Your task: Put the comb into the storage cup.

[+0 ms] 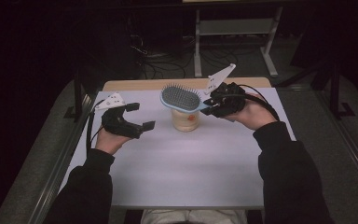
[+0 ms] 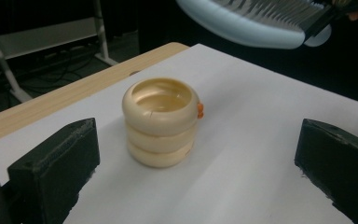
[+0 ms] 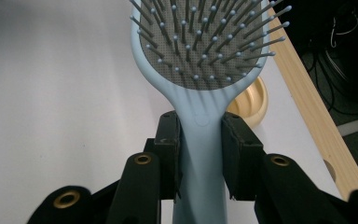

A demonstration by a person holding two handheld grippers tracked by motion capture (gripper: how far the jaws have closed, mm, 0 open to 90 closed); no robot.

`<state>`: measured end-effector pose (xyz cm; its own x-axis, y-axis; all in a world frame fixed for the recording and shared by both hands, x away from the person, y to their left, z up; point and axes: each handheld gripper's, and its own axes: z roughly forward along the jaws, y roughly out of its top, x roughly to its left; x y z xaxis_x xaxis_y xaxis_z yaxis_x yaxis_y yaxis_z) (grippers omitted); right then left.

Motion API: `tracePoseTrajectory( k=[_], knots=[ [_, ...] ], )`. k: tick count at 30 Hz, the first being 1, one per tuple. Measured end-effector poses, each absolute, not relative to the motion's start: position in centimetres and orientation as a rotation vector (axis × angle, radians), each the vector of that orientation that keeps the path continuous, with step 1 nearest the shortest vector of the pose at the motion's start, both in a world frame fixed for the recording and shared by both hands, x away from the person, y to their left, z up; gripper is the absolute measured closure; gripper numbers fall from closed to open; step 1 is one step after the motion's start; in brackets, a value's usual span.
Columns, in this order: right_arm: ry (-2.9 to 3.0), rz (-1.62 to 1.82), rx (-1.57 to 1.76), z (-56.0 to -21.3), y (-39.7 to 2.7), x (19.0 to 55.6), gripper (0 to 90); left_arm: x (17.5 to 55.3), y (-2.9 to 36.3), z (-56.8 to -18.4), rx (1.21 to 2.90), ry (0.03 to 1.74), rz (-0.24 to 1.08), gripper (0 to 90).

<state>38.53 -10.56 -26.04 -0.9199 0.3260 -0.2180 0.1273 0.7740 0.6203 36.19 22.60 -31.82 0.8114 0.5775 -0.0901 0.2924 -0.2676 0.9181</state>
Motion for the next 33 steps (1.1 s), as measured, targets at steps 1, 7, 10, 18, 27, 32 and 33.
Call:
tracePoseTrajectory(
  k=[1, 7, 10, 18, 27, 32, 33],
  knots=[
    [2.657, 0.896, 0.345, -26.0, -10.5, 38.6, 68.5, 36.3, 22.4, -31.7, 1.866, 0.657, 0.309, 0.0],
    [2.647, 0.927, 0.345, -25.5, -9.9, 38.7, 68.5, 36.7, 21.6, -31.0, 1.86, 0.654, 0.297, 0.0],
    [2.639, 0.941, 0.346, -25.4, -9.6, 38.8, 68.5, 37.0, 21.4, -30.8, 1.858, 0.665, 0.285, 0.0],
    [2.632, 0.955, 0.331, -25.1, -8.7, 38.9, 68.5, 37.5, 20.5, -29.6, 1.768, 0.677, 0.244, 0.0],
    [2.611, 0.95, 0.322, -25.1, -8.4, 38.8, 68.5, 38.8, 18.7, -28.9, 1.743, 0.73, 0.168, 0.0],
    [2.594, 0.93, 0.326, -25.2, -8.3, 38.8, 68.5, 39.4, 17.8, -28.3, 1.694, 0.763, 0.117, 0.0],
    [2.594, 0.927, 0.323, -25.2, -8.3, 38.8, 68.5, 39.5, 17.6, -28.2, 1.687, 0.769, 0.122, 0.0]
  ],
)
